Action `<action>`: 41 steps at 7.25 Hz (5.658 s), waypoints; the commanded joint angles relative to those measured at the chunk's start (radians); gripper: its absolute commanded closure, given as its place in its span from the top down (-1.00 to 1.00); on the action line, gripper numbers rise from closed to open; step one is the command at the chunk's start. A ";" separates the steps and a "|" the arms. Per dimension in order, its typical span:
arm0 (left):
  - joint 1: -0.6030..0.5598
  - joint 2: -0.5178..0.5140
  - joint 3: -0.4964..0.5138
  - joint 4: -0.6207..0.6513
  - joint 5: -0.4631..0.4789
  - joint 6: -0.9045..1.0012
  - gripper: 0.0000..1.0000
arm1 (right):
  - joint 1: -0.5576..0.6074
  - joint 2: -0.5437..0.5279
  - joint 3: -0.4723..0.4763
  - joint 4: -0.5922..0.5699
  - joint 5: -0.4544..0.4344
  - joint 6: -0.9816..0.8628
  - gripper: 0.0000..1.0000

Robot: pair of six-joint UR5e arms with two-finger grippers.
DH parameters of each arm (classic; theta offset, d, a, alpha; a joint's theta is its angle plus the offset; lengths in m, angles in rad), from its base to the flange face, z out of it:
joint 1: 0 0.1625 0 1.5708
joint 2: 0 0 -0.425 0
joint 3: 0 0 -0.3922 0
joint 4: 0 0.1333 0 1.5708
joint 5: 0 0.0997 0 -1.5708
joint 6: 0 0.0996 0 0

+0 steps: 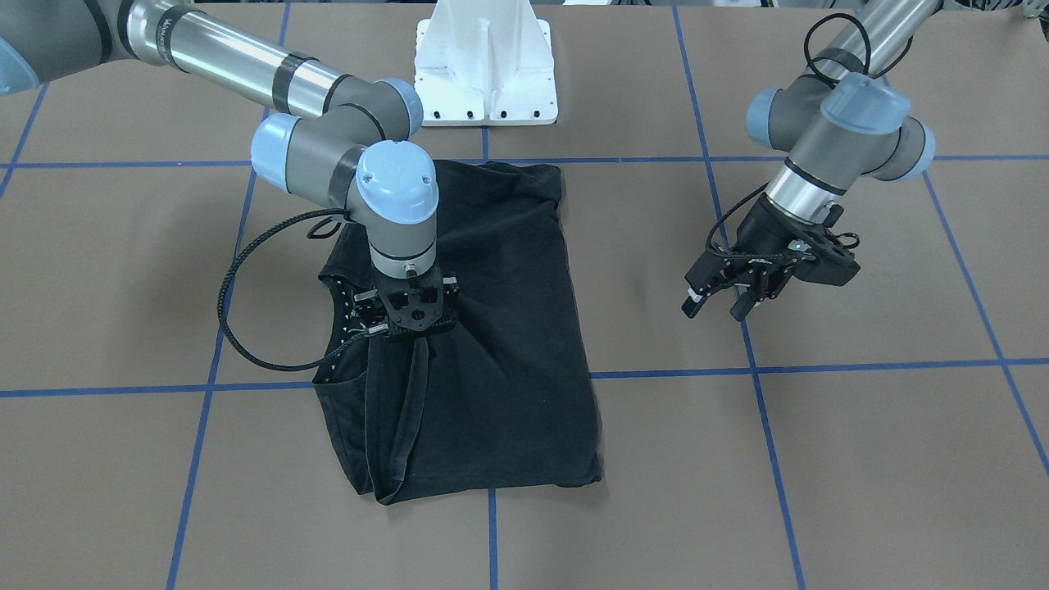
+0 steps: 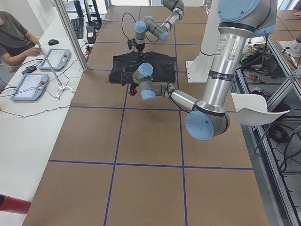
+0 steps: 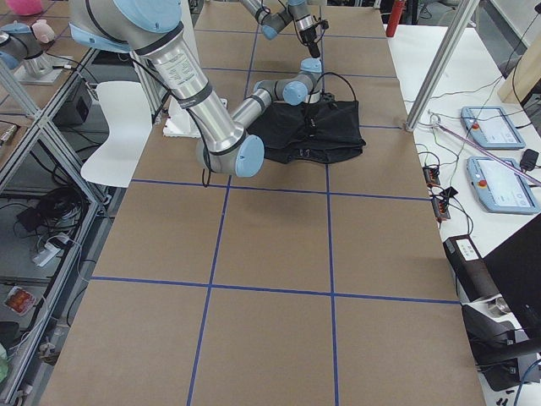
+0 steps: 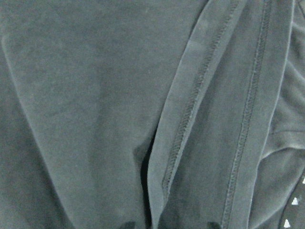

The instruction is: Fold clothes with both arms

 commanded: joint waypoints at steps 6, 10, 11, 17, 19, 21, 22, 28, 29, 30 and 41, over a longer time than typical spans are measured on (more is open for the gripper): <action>0.002 0.002 0.000 0.000 -0.001 0.002 0.98 | 0.018 0.001 -0.002 0.000 0.005 -0.025 -1.00; 0.002 0.000 -0.003 0.000 0.000 -0.005 0.98 | 0.036 -0.090 0.066 0.000 0.005 -0.027 -1.00; 0.002 0.000 -0.003 0.000 0.000 -0.006 0.98 | 0.033 -0.164 0.135 0.000 0.010 -0.028 -1.00; 0.002 0.000 -0.004 0.000 0.000 -0.009 0.98 | 0.049 -0.185 0.177 -0.011 0.030 -0.030 1.00; 0.003 -0.008 -0.004 0.000 0.000 -0.009 0.98 | 0.049 -0.194 0.226 -0.002 0.033 0.247 1.00; 0.003 -0.008 -0.004 0.000 0.000 -0.009 0.98 | 0.018 -0.265 0.362 0.005 0.019 0.712 1.00; 0.003 -0.009 -0.004 0.000 0.000 -0.009 0.98 | -0.028 -0.324 0.404 0.096 -0.039 0.962 1.00; 0.002 -0.006 -0.009 0.002 0.000 -0.009 0.98 | -0.385 -0.537 0.562 0.183 -0.395 1.521 1.00; 0.003 -0.005 -0.011 0.000 0.002 -0.009 0.98 | -0.396 -0.536 0.565 0.183 -0.413 1.542 1.00; 0.002 -0.003 -0.012 0.002 0.002 -0.009 0.98 | -0.396 -0.536 0.570 0.183 -0.415 1.543 1.00; 0.003 0.002 -0.014 0.002 0.010 -0.014 0.98 | -0.405 -0.525 0.542 0.183 -0.401 1.512 -1.00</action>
